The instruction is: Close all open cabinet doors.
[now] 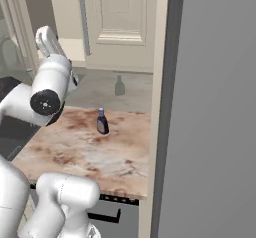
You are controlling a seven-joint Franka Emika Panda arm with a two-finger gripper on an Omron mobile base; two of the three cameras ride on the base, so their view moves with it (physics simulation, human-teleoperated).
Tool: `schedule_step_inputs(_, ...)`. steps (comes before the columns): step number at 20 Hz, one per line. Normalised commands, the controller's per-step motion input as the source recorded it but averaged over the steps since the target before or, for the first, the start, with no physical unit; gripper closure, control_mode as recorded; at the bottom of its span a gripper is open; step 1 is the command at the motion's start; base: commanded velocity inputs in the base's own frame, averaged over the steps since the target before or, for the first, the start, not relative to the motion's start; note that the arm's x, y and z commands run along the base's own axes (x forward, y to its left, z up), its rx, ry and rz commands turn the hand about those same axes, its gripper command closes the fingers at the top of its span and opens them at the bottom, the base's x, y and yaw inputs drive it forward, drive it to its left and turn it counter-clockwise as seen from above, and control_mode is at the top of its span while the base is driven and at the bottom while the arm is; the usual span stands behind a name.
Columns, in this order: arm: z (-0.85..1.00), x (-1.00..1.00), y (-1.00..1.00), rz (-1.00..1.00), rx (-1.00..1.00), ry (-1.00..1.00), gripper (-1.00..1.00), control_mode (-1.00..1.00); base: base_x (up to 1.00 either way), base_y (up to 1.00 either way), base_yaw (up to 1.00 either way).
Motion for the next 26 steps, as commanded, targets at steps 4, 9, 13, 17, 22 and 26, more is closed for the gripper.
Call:
schedule_step_inputs(4, 0.24, -1.00, 0.00, -0.05, 0.00, -0.01, -1.00, -1.00, 0.00, 0.00, 0.00)
schedule_step_inputs(9, 0.25, -1.00, 0.00, -0.08, 0.00, 0.00, -1.00, -1.00, 0.00, 0.00, 0.00)
schedule_step_inputs(13, 0.32, -0.83, 0.00, -0.10, 0.00, 0.07, -1.00, -1.00, 0.00, 0.00, 0.00)
schedule_step_inputs(17, 0.31, -0.76, 0.00, -0.12, 0.00, 0.12, -1.00, -1.00, 0.00, 0.00, 0.00)
schedule_step_inputs(22, 0.19, -0.76, 0.06, -0.13, 0.00, 0.12, -1.00, -1.00, 0.00, 0.00, 0.00)
schedule_step_inputs(26, -0.06, -0.62, 0.31, -0.16, 0.00, 0.16, -1.00, -1.00, 0.00, 0.00, 0.00)
